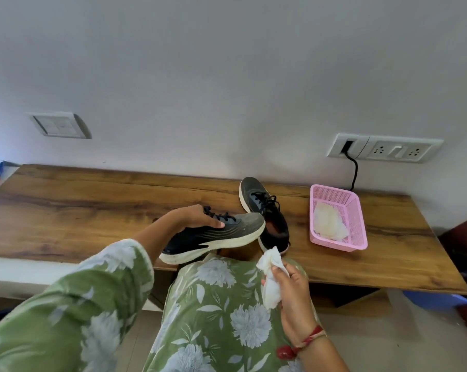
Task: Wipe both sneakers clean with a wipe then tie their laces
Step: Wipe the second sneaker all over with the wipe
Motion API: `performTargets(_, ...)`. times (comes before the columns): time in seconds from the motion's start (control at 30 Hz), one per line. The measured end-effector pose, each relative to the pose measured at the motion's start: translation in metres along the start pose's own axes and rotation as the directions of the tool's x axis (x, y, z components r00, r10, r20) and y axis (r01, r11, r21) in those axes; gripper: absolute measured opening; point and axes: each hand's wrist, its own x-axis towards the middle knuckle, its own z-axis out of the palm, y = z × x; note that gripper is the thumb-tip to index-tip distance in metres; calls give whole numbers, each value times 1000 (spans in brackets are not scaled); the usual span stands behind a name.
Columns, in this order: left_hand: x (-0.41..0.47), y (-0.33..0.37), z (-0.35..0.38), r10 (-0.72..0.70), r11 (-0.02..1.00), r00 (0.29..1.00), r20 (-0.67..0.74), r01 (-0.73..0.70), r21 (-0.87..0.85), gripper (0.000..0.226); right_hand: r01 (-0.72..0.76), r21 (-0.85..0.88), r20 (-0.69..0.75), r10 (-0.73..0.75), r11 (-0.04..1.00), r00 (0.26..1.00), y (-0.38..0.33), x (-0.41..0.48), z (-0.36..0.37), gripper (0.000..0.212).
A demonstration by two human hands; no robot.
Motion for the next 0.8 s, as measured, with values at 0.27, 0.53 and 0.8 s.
performTargets(0.27, 25, -21, -1, -126, 988, 985, 121, 136, -77, 87, -23, -54, -18, 22, 998, 1000, 12, 26, 1, 18)
performTargets(0.53, 25, -51, 15, -136, 972, 990, -43, 125, -198, 56, 15, -91, 32, -13, 996, 999, 18, 36, 22, 20)
performTargets(0.8, 13, -70, 38, 167, 921, 831, -530, 60, 385, 70, -4, -136, 78, 14, 991, 997, 22, 45, 32, 19)
